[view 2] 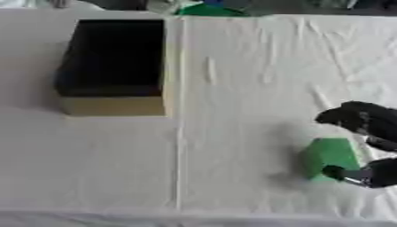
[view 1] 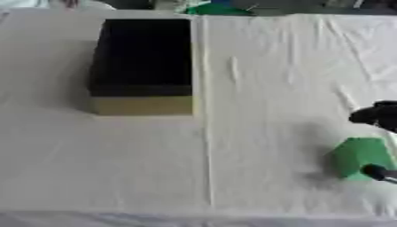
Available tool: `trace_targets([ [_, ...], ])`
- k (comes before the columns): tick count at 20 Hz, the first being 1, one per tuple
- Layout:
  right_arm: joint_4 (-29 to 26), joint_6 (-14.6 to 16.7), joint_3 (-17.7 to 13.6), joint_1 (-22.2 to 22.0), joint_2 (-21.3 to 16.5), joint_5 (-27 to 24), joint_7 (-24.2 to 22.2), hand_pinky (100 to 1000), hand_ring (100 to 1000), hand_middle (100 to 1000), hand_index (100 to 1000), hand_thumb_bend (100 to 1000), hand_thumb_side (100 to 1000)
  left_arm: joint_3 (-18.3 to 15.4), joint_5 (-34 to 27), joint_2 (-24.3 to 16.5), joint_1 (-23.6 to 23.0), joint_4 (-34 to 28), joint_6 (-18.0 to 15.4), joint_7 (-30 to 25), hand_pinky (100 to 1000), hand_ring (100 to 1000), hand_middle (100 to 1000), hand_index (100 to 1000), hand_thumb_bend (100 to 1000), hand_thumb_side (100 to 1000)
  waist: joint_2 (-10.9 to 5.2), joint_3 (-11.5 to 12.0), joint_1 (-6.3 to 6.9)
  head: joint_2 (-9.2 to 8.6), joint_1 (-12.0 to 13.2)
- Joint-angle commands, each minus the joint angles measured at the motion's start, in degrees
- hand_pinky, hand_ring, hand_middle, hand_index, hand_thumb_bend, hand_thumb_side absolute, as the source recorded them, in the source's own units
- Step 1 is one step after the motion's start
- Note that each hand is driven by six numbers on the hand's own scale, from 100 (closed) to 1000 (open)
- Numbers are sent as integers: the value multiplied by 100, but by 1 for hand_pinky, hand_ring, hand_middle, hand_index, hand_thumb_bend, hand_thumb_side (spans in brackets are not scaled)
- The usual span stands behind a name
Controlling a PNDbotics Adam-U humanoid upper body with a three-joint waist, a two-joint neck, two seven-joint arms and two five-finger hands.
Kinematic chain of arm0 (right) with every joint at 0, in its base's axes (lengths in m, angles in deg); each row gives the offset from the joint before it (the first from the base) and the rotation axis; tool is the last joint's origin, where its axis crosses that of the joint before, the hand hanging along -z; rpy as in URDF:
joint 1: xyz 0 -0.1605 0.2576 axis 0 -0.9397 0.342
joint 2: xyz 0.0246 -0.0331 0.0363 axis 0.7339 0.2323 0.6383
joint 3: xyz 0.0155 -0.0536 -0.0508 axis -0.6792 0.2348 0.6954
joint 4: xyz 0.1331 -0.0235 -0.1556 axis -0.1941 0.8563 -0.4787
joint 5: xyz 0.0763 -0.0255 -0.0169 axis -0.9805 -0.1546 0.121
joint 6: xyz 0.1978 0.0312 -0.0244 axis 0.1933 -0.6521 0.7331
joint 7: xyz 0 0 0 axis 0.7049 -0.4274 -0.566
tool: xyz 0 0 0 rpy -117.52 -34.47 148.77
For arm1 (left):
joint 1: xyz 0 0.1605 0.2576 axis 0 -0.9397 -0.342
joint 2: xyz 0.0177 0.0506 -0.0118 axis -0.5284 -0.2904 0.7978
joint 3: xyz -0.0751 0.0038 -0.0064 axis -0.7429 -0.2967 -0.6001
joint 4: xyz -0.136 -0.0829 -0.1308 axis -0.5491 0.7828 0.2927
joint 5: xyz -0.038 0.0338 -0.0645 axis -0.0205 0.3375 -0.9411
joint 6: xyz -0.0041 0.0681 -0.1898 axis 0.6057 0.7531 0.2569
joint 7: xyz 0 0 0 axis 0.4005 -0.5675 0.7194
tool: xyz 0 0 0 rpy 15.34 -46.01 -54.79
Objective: Pick up objects on the table and place them in the box.
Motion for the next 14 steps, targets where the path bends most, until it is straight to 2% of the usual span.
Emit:
trace_targets([
  [1,-86,-17,-44,-48,-54,58,-63,971,895,893,999,223,785,-45,18,-125,23,-105,4,-24,595,588,620,763,327,974,-70,-10,-4,39,21],
  [2,-86,-39,-43,-60,-44,67,-95,969,892,892,999,197,742,-44,14,-120,21,-105,4,-27,595,587,620,763,325,974,-69,-11,-5,39,21],
  [10,-86,-195,47,-109,34,36,-318,971,887,889,1000,195,742,-56,-3,-99,27,-105,2,-25,594,586,619,755,318,976,-32,4,6,37,22],
  [14,-86,-261,43,-130,66,-37,-375,975,887,892,1000,272,869,-53,-13,-94,29,-105,6,-33,593,585,618,754,319,977,-27,-2,7,39,23],
])
